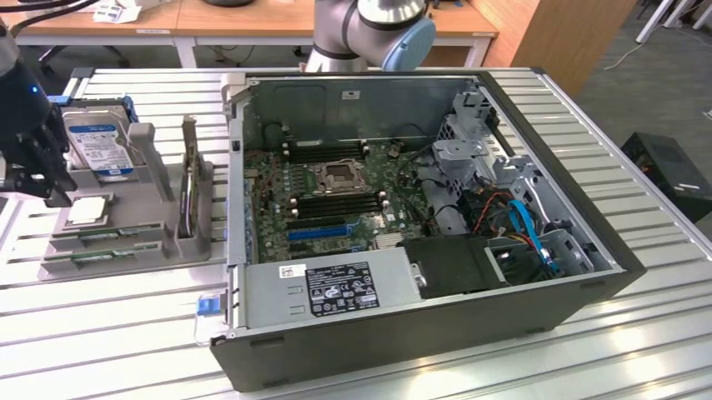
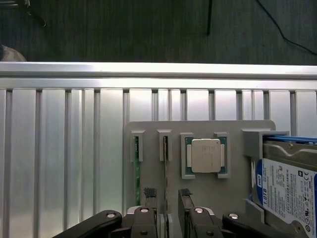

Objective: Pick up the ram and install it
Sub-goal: 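Pick up the ram and move it above insertion slot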

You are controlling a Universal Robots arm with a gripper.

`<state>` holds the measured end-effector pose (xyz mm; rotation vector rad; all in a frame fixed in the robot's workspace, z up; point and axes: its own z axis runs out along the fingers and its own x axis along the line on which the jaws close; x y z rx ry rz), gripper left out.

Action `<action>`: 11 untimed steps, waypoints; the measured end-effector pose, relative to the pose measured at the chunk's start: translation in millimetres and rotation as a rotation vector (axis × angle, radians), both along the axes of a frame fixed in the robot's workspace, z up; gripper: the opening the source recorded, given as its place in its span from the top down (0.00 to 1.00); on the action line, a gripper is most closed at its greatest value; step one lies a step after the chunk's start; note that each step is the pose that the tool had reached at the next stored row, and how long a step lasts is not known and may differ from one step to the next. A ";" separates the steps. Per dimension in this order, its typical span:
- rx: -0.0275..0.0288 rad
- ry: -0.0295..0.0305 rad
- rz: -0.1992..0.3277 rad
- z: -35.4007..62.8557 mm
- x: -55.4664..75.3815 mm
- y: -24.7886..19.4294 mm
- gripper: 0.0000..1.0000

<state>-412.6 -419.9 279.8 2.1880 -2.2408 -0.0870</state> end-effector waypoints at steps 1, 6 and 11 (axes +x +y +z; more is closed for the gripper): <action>0.0000 0.0000 0.000 -1.6 0.0 -0.1 0.69; 0.0000 0.0000 0.000 -9.3 0.0 -0.4 0.69; 0.0000 0.0000 0.000 -16.0 0.0 -0.8 0.69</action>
